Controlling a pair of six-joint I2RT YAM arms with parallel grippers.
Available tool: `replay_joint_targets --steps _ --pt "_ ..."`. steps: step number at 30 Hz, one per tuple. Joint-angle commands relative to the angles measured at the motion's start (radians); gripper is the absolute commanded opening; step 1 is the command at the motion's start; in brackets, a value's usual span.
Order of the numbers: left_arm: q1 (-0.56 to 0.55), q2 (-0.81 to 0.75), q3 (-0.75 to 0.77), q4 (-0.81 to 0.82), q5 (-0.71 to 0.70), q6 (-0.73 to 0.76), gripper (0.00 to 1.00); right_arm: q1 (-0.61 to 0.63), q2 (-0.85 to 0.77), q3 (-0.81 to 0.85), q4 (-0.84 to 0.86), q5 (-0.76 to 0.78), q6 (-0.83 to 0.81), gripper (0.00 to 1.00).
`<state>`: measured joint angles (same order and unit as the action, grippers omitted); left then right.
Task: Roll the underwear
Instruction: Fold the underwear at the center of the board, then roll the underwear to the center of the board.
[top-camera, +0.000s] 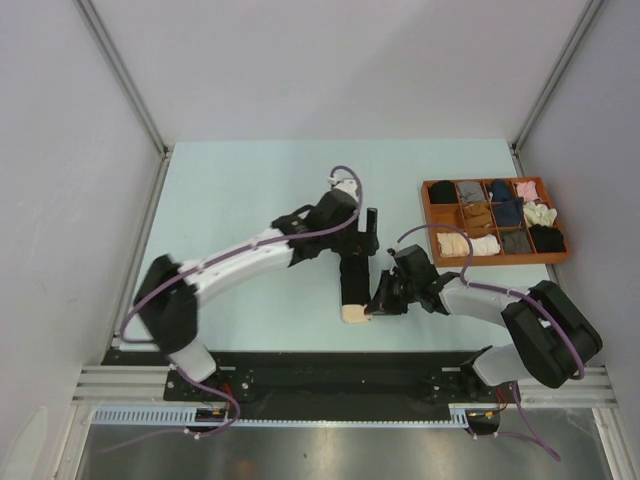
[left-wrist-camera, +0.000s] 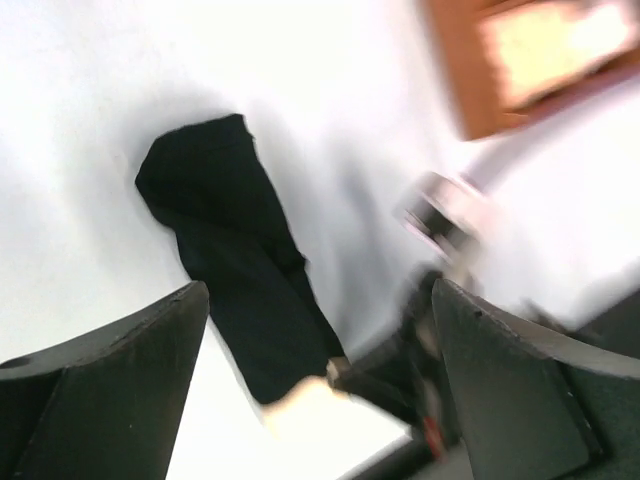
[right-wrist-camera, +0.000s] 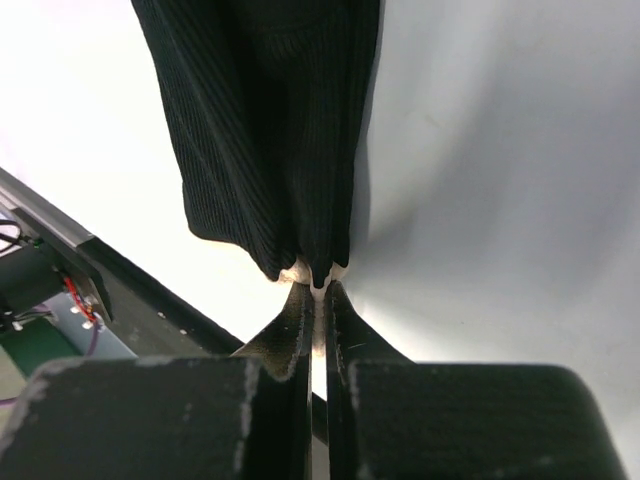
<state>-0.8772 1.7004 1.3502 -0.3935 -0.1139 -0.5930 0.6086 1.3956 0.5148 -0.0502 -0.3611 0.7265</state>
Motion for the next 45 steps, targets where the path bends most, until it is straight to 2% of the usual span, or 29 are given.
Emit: replay_joint_targets --steps 1,3,4,6,8,9,13,21,26,31,34,40,41,42,43,45 --pt "-0.014 -0.244 -0.275 0.100 0.000 -0.030 0.98 0.014 0.026 0.001 0.030 -0.004 0.031 0.00" --pt "-0.014 -0.322 -0.388 0.177 0.025 -0.085 0.93 0.016 0.022 0.001 0.035 0.001 0.036 0.00" --pt "-0.014 -0.347 -0.499 0.215 0.043 -0.102 0.90 0.017 0.020 -0.001 0.035 0.001 0.039 0.00" --pt "-0.014 -0.378 -0.597 0.298 0.104 -0.161 0.83 0.019 0.020 -0.001 0.035 0.004 0.039 0.00" --pt "-0.014 -0.400 -0.707 0.413 0.170 -0.218 0.79 0.025 0.019 -0.001 0.033 0.004 0.042 0.00" --pt "-0.016 -0.403 -0.741 0.498 0.186 -0.240 0.77 0.028 0.019 -0.001 0.036 0.005 0.044 0.00" --pt "-0.022 -0.400 -0.871 0.639 0.221 -0.335 0.71 0.045 0.020 -0.001 0.035 0.016 0.050 0.00" --pt "-0.028 -0.319 -0.935 0.795 0.252 -0.396 0.66 0.069 0.020 -0.001 0.041 0.031 0.065 0.00" --pt "-0.040 -0.243 -0.916 0.746 0.258 -0.447 0.57 0.072 0.016 -0.001 0.041 0.033 0.068 0.00" --pt "-0.058 -0.187 -0.907 0.749 0.258 -0.473 0.53 0.071 0.016 -0.001 0.042 0.027 0.073 0.00" --pt "-0.062 -0.154 -0.905 0.788 0.263 -0.484 0.44 0.071 0.017 -0.001 0.041 0.021 0.074 0.00" --pt "-0.062 -0.168 -0.884 0.742 0.215 -0.467 0.11 0.069 -0.015 -0.001 0.033 0.011 0.059 0.00" --pt "-0.060 -0.182 -0.875 0.698 0.208 -0.459 0.00 0.063 -0.024 0.001 0.029 0.008 0.039 0.01" --pt "-0.057 -0.188 -0.849 0.667 0.209 -0.441 0.00 0.057 -0.052 -0.001 0.023 0.004 0.028 0.06" --pt "-0.055 -0.196 -0.838 0.641 0.217 -0.429 0.00 0.054 -0.070 0.002 0.000 0.004 0.013 0.19" --pt "-0.046 -0.222 -0.815 0.575 0.259 -0.410 0.00 0.052 -0.137 0.017 -0.029 0.031 -0.060 0.30"
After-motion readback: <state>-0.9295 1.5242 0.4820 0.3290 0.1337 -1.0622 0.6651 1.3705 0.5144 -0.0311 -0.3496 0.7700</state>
